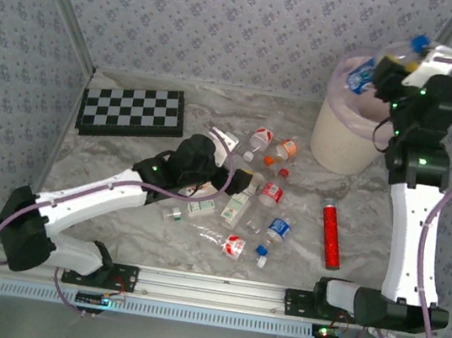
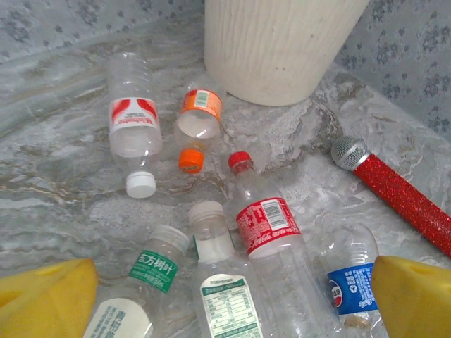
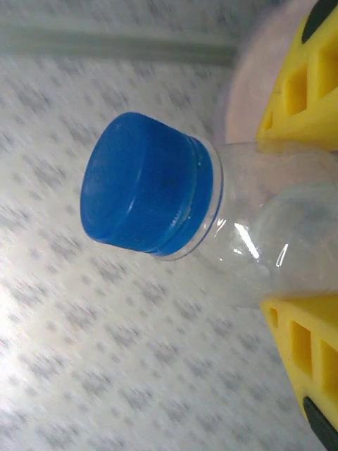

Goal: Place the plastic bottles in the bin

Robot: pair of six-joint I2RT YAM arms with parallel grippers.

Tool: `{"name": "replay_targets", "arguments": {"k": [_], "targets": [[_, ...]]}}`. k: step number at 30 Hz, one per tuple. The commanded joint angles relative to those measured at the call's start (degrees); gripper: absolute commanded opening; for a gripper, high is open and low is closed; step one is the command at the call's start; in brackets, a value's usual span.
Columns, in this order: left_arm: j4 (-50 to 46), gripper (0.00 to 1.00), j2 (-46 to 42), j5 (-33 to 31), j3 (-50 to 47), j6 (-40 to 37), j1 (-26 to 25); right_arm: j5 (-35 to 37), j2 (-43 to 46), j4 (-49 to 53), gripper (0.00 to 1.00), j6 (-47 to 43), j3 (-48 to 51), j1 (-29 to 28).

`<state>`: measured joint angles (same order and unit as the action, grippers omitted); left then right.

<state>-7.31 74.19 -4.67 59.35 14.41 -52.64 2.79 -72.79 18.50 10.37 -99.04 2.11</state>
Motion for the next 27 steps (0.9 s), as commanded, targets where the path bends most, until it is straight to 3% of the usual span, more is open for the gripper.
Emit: {"name": "replay_targets", "arguments": {"k": [1, 5, 12, 20, 27], "targets": [[-1.98, 0.99, -3.00, -4.20, -1.70, -0.88, -0.30, 7.38, -4.65, 0.41, 0.24, -2.32, -4.64, 2.79], [-2.09, 0.99, -4.36, -5.98, -2.96, -1.22, -0.32, 10.06, -10.09, -0.09, 0.19, -4.77, -7.33, 3.19], [-4.21, 0.99, -4.20, -5.84, -2.44, -0.75, -0.27, 8.24, -19.05, -0.09, 0.14, -5.98, -6.62, 2.42], [-6.51, 0.99, -5.79, -8.64, -3.54, -0.06, -0.27, 3.88, -35.24, 18.38, 0.12, -6.32, -16.97, 2.29], [-6.85, 0.99, -5.59, -8.66, -3.29, 0.46, -0.34, -0.73, -42.99, 22.53, 0.14, -3.82, -17.78, 3.12]]}}
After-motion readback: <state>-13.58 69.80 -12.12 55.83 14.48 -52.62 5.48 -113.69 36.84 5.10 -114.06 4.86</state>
